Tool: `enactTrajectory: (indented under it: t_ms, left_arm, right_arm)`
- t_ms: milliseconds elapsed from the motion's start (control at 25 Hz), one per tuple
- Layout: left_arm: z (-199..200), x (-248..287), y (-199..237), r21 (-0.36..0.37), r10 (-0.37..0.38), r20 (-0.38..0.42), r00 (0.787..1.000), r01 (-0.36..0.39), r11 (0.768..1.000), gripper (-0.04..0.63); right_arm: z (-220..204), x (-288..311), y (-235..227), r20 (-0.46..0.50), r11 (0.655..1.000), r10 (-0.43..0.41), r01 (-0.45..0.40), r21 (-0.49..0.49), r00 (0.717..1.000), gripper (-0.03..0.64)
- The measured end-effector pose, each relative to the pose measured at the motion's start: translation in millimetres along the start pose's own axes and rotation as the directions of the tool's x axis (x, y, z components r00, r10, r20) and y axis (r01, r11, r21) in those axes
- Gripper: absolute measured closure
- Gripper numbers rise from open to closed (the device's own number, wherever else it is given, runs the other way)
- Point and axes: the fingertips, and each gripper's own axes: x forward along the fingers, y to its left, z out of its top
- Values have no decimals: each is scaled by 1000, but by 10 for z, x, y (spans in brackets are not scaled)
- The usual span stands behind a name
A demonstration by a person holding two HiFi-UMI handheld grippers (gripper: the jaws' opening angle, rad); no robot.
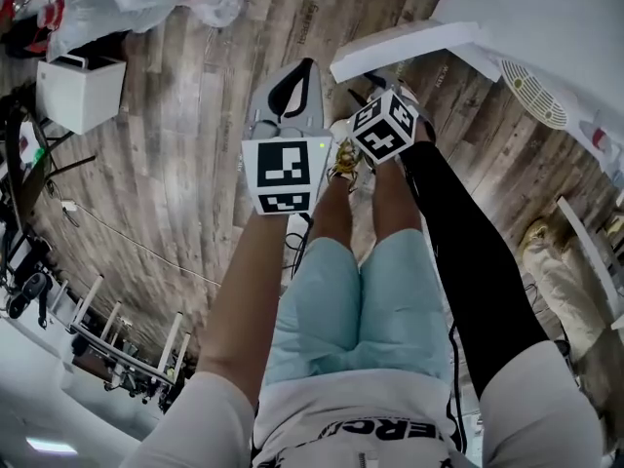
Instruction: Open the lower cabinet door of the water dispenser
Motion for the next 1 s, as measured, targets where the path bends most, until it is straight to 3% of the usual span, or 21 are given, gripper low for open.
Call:
enactTrajectory:
  t_ms: [560,1000]
  left_arm:
    - [161,103,137,-22,30,-7,1000,-30,999,538]
    - [275,28,-122,18,-28,29,999,28,999,538]
  right_arm:
    - [238,25,-149,-33,998,47,-48,-37,998,445]
    - [207,-252,-241,28,999,-42,41,11,999,445]
